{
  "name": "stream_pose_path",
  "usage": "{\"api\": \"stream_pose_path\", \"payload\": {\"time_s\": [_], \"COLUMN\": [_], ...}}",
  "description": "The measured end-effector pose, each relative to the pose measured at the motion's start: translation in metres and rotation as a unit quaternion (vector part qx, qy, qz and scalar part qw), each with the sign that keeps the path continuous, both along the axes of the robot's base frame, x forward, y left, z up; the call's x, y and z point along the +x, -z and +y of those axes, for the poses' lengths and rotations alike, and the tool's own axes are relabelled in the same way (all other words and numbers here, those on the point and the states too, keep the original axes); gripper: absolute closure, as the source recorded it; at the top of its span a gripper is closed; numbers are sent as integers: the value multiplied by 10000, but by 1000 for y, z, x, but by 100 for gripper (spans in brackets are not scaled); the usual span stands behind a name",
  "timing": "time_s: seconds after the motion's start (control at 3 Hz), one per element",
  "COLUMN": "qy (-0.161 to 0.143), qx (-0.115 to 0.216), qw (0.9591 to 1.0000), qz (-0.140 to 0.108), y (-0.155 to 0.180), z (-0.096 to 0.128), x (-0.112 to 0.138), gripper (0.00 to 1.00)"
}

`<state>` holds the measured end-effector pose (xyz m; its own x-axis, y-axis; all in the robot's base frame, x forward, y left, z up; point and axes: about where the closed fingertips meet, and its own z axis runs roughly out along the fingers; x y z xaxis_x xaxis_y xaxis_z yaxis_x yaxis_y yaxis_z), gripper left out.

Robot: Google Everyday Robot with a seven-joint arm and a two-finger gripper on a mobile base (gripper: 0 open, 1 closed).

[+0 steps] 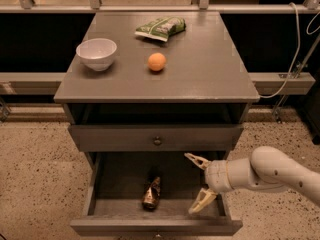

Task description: Pick orange can from middle drawer and place on counter

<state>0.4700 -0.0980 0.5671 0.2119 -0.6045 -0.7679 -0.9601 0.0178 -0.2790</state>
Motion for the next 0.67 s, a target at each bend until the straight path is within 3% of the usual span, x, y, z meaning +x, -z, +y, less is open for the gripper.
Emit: {"api": "stream_pose_path", "payload": {"time_s": [0.33,0.67], "qy": [130,291], "qx": [103,323], "qw": [9996,9981], "qz": [211,437], "y": [38,65], "z": [18,47], "x": [-3,14], "gripper": [0,0]}}
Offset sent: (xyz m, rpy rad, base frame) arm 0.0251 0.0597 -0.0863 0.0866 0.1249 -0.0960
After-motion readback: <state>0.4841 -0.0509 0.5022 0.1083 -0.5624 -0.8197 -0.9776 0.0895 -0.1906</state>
